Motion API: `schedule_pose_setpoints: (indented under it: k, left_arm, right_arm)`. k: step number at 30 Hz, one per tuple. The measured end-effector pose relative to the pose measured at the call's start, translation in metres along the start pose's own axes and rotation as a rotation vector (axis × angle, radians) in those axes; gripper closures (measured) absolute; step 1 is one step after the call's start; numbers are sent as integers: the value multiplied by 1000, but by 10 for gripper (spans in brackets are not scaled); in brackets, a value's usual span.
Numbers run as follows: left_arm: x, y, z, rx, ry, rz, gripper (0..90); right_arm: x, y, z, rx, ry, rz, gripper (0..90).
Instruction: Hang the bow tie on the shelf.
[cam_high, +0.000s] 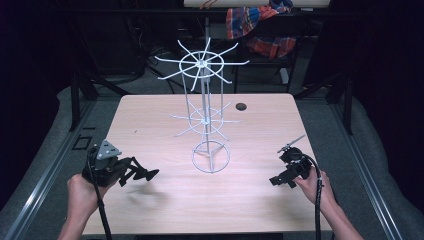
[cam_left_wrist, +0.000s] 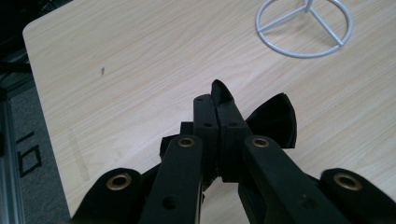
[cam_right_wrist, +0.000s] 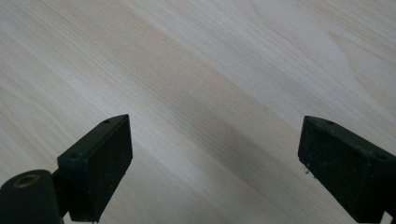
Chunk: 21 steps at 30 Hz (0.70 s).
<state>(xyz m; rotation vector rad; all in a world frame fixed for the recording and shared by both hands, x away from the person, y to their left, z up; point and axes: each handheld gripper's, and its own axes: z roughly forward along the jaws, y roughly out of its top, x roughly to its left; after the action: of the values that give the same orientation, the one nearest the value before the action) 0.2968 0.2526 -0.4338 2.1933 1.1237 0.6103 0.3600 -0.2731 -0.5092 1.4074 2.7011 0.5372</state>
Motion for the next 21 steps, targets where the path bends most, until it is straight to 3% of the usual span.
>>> schedule_pose_setpoints:
  k: [13,21]
  left_arm:
    - [-7,13,2,-16,-43,36,888]
    - [-15,25,5,-34,-67,68,889]
  right_arm:
    - [1,0,0,-21,9,11,96]
    - [-1,1,0,0,-1,-5,96]
